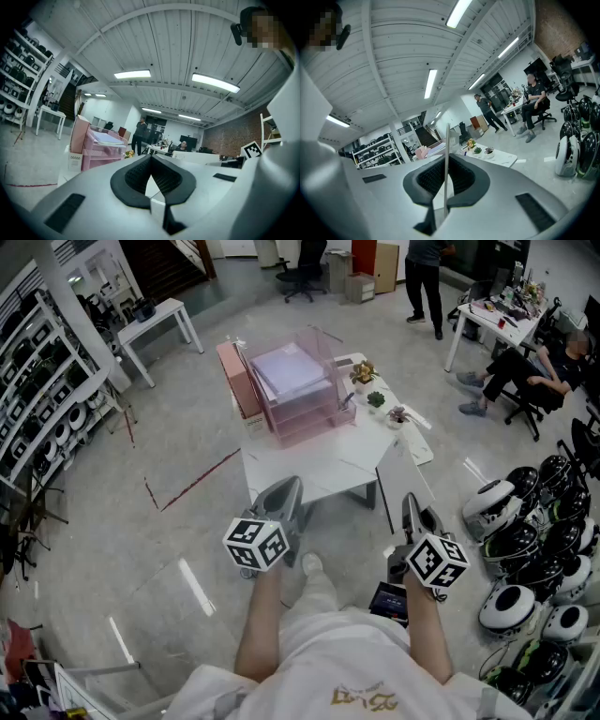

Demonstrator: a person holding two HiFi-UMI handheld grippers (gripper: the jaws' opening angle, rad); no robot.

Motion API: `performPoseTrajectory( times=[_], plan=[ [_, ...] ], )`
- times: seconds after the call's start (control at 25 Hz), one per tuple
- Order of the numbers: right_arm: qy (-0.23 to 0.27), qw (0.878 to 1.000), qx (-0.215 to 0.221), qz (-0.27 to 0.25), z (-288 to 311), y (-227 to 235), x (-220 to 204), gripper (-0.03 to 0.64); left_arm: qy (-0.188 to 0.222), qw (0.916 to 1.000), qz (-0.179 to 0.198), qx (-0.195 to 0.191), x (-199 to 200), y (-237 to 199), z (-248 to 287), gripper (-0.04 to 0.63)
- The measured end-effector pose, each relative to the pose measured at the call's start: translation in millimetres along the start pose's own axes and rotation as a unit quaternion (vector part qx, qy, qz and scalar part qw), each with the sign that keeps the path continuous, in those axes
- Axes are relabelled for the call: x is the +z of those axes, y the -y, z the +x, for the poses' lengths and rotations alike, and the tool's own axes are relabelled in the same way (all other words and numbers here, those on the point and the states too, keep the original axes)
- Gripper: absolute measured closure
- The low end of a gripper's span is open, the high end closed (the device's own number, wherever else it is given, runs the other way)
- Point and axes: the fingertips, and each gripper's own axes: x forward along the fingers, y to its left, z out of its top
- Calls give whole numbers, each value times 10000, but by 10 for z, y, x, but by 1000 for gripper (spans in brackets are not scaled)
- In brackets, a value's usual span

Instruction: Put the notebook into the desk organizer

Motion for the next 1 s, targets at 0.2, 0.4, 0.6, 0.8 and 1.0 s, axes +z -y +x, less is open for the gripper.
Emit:
performPoseTrajectory(
  times=[0.2,0.4,0.6,0.8,1.0],
  plan=[
    [-17,10000,16,-18,16,-44,-26,600,16,10000,-22,89,11,-73,-80,580],
    [-46,9997,79,-233,41,-105,-32,600,-6,9999,-48,137,8,-88,-119,580],
    [86,9991,174,-381,130,-149,40,598,-27,9998,-51,189,25,-168,-86,580],
    [161,9975,307,-611,393,-273,130,600,47,9998,-65,202,129,-365,40,580],
    [204,9958,457,-769,814,-481,265,600,101,9997,-167,122,310,-684,256,580]
  ],
)
